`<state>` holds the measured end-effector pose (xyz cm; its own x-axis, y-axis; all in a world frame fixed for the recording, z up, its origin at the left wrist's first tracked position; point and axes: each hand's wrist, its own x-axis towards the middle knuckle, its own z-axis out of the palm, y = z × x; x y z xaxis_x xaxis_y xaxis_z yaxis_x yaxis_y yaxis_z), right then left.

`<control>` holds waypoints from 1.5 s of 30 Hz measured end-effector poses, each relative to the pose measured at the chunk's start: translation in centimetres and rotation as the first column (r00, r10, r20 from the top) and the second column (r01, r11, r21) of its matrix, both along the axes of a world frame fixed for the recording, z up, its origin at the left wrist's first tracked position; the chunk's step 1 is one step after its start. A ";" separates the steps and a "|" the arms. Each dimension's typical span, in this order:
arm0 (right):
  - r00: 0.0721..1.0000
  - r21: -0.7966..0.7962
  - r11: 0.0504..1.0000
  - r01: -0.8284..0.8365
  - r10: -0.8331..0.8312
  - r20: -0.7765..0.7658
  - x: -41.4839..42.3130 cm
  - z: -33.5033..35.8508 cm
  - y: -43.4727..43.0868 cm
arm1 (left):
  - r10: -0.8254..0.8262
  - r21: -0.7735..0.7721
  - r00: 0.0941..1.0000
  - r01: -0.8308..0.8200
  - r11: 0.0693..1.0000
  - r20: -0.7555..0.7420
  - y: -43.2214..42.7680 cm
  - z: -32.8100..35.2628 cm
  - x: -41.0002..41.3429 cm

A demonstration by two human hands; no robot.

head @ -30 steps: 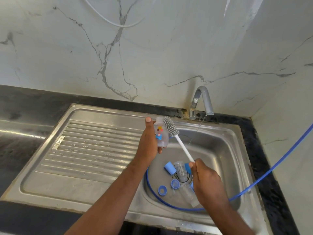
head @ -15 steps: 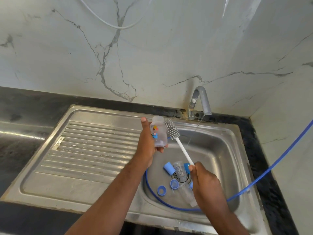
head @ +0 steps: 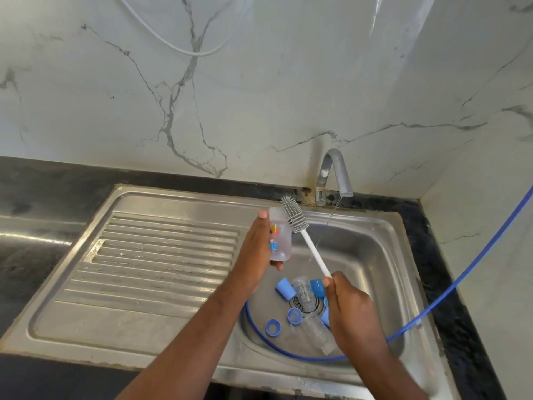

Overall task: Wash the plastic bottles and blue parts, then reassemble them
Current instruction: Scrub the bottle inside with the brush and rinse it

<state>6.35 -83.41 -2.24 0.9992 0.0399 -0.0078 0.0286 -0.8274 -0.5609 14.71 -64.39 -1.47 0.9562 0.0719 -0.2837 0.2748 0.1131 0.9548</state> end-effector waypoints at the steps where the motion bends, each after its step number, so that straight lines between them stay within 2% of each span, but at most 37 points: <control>1: 1.000 -0.007 1.000 -0.015 0.015 0.004 -0.1 0.2 0.1 | 0.007 0.024 1.000 -0.008 1.000 0.005 0.0 0.0 0.0; 4: 0.999 -0.045 0.998 -0.050 0.050 -0.006 -0.7 0.4 -0.1 | 0.025 0.071 0.999 -0.027 0.997 0.026 1.3 0.6 0.2; 7: 1.000 -0.038 0.999 -0.016 0.016 0.000 -0.7 0.6 -1.1 | 0.004 0.091 1.000 -0.005 0.996 0.007 3.0 1.1 -0.1; 11: 0.999 -0.093 0.995 -0.038 0.038 0.001 -0.9 0.8 -0.8 | -0.042 0.192 0.996 0.026 0.981 0.079 4.3 1.7 -0.4; 15: 0.999 -0.115 0.993 -0.040 0.042 0.015 -0.1 1.1 0.1 | -0.082 0.156 0.994 0.071 0.985 0.068 4.3 2.2 -0.7; 19: 0.999 -0.135 0.990 -0.042 0.042 0.000 -0.1 1.0 0.4 | -0.059 0.441 0.977 -0.038 0.897 0.205 4.9 2.9 -0.3; 22: 0.997 -0.118 0.993 -0.009 0.001 -0.071 -1.0 0.7 0.1 | -0.056 0.477 0.968 -0.069 0.876 0.244 5.1 2.7 0.2; 25: 0.999 -0.110 0.994 0.009 -0.012 -0.030 -0.1 1.0 0.3 | -0.147 0.542 0.952 -0.023 0.840 0.268 4.0 2.1 0.0; 30: 0.998 -0.113 0.994 0.010 -0.017 -0.061 -0.7 0.4 0.0 | -0.054 0.554 0.952 -0.129 0.822 0.301 4.2 1.9 0.4; 34: 0.998 -0.146 0.989 0.012 -0.019 -0.053 0.0 0.3 0.2 | -0.173 0.673 0.949 -0.053 0.738 0.264 3.5 0.8 -0.3; 36: 0.999 -0.178 0.984 0.006 -0.014 -0.048 0.3 0.4 0.6 | -0.125 0.641 0.956 -0.078 0.763 0.266 3.5 1.0 -0.3; 39: 0.998 -0.175 0.985 0.010 -0.020 -0.058 -0.4 0.3 0.7 | -0.020 0.479 0.977 -0.085 0.874 0.210 3.8 1.5 -0.3; 42: 0.999 -0.149 0.989 -0.008 0.003 -0.034 0.6 0.4 0.6 | -0.031 0.229 0.996 0.010 0.973 0.088 2.8 1.6 -1.1; 45: 1.000 -0.142 0.990 -0.014 0.015 0.001 1.2 0.5 0.6 | 0.064 -0.134 0.998 -0.063 0.989 0.005 2.9 2.6 -1.4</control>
<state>7.55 -82.79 -1.72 0.9985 0.0531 -0.0125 0.0423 -0.8982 -0.4376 13.29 -61.51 1.10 0.9536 0.0949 -0.2857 0.2538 0.2569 0.9325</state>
